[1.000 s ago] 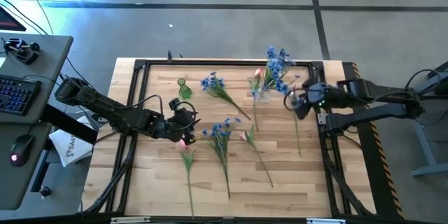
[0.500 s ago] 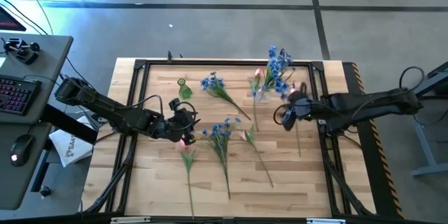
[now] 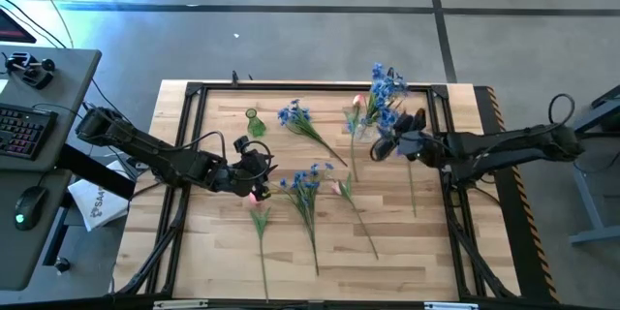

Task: Sort flowers into vase by color
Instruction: Put the middle left blue flowers into the transparent vase

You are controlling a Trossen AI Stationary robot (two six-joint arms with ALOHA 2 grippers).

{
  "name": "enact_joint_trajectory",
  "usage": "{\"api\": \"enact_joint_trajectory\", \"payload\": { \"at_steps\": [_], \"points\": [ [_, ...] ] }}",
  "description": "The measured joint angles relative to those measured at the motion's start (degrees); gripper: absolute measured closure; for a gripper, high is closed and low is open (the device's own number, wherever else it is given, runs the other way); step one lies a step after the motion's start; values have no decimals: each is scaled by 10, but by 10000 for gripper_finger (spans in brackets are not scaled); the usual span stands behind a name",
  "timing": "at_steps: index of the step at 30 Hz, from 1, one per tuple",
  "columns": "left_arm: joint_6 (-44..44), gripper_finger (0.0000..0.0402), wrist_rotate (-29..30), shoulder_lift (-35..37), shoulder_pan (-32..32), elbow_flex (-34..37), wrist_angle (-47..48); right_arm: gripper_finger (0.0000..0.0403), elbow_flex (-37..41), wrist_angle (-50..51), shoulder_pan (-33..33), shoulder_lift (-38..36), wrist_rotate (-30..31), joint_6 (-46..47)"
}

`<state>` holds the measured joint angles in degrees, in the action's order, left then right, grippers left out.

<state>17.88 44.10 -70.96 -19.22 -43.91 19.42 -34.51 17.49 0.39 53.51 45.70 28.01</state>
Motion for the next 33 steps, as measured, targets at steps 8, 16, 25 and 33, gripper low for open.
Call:
{"api": "enact_joint_trajectory", "payload": {
  "at_steps": [8,16,25,33],
  "points": [
    [0,287,0,0,0,0,0,320,-9,0,-86,-4,34,-6],
    [0,287,0,0,0,0,0,331,-108,92,-132,-11,-71,-53],
    [0,287,0,0,0,0,1,256,-220,282,-136,-11,-96,-36],
    [-1,287,0,0,0,0,3,204,-355,490,-127,-11,-154,62]
  ]
}}
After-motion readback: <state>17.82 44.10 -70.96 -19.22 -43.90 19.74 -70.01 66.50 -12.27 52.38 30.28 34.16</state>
